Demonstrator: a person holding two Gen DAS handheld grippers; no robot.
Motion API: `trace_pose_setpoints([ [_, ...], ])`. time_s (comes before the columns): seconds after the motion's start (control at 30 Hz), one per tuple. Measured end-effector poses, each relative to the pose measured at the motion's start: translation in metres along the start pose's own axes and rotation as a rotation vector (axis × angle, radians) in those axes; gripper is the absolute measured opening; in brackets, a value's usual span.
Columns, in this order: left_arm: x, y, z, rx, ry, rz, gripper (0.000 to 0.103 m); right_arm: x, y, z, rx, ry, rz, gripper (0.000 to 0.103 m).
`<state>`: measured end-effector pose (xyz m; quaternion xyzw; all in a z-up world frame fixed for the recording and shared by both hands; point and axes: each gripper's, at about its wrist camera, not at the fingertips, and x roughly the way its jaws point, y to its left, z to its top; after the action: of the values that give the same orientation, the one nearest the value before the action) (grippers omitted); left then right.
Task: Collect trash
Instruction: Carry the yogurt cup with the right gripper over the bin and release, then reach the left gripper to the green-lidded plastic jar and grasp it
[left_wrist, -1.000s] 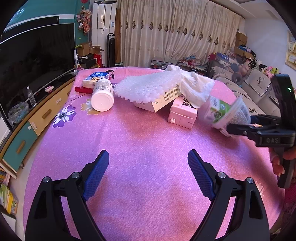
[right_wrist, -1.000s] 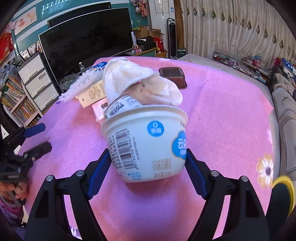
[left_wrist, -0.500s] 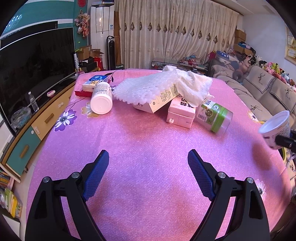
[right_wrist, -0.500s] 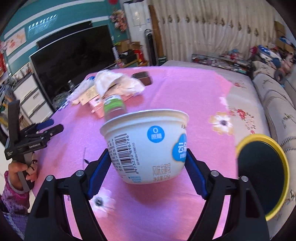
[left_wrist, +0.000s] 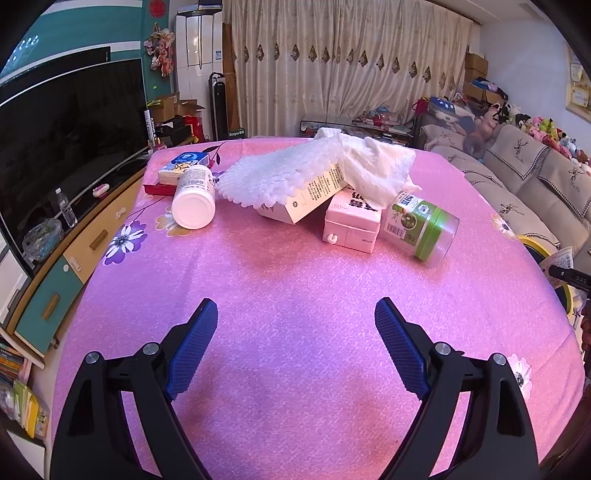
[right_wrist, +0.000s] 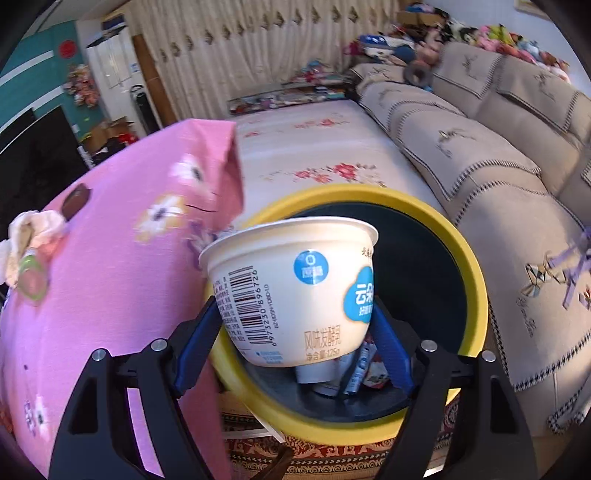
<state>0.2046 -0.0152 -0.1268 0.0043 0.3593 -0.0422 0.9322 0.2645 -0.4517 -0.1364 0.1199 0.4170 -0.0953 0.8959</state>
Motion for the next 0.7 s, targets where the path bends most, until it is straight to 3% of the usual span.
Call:
trace_pose_setpoints([
  [0.27,0.002,-0.002,-0.001,0.01,0.01,0.008,0.086,0.024,-0.019,-0.01,0.032,0.039,-0.064,0.076],
  [0.5,0.002,-0.003,-0.001,0.011,0.014,0.005,0.086,0.018,-0.025,-0.009,0.053,0.03,-0.083,0.08],
  [0.7,0.003,-0.01,-0.001,0.027,0.022,-0.019,0.086,-0.024,-0.01,-0.008,0.103,-0.076,0.004,0.08],
])
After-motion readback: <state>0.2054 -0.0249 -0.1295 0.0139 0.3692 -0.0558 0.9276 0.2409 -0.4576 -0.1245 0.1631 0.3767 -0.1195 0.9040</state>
